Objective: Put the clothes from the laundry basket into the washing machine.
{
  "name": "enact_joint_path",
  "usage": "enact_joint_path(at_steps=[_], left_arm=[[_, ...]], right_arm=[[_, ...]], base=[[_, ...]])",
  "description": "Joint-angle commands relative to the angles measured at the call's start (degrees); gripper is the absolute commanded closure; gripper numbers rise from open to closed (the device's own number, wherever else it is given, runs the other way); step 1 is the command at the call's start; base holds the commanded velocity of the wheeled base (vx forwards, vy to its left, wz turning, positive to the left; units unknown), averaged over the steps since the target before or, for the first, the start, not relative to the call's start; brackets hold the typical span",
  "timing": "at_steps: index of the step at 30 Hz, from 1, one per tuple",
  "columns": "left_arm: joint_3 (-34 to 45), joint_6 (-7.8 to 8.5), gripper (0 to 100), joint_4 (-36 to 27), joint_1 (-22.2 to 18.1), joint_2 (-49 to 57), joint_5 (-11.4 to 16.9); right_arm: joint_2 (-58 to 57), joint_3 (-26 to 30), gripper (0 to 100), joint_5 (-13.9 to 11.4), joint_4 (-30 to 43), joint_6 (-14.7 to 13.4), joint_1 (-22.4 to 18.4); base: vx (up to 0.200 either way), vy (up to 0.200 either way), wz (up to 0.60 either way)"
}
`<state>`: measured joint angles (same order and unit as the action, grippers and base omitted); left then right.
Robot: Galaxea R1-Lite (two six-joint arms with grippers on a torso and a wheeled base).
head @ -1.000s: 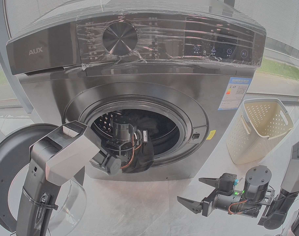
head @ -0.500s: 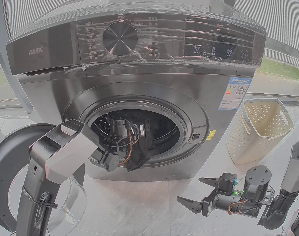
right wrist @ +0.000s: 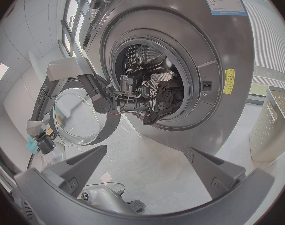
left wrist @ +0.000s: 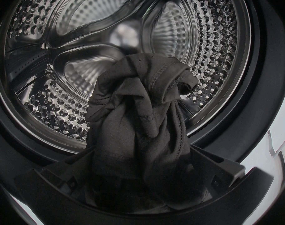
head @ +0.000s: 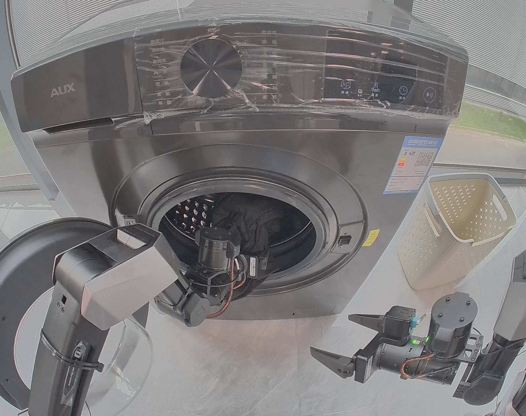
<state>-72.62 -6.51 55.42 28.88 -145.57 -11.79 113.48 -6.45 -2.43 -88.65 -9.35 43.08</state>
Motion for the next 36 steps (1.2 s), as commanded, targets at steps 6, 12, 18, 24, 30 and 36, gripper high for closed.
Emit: enact_joint_path(at_steps=[6, 12, 18, 24, 30, 36], left_arm=[[-0.86, 0.01, 100, -0.14, -0.23, -1.56, 0.1], [-2.26, -0.26, 100, 0.3, -0.14, -1.74, 0.1], [-10.88, -0.96, 100, 0.66, -0.84, -2.53, -0.6], [-20.11, -0.96, 100, 0.22, -2.34, -4.2, -1.83], [-26.08, -0.79, 100, -0.84, -3.57, -5.96, -1.92], [-29.51, -0.7, 100, -0.93, -3.92, -7.45, -2.01]], right_arm=[[-0.02, -0.06, 0, -0.04, -0.03, 0.03, 0.07], [-0.02, -0.06, 0, -0.04, -0.03, 0.03, 0.07], [-0.1, -0.06, 0, -0.04, -0.03, 0.03, 0.07], [-0.1, -0.06, 0, -0.04, -0.03, 0.03, 0.07], [-0.02, -0.06, 0, -0.04, -0.03, -0.05, 0.07], [0.07, -0.06, 0, -0.04, -0.03, -0.05, 0.07]], base=[[0.0, 0.0, 0.0], [0.0, 0.0, 0.0], [0.0, 0.0, 0.0], [0.0, 0.0, 0.0], [0.0, 0.0, 0.0], [0.0, 0.0, 0.0]])
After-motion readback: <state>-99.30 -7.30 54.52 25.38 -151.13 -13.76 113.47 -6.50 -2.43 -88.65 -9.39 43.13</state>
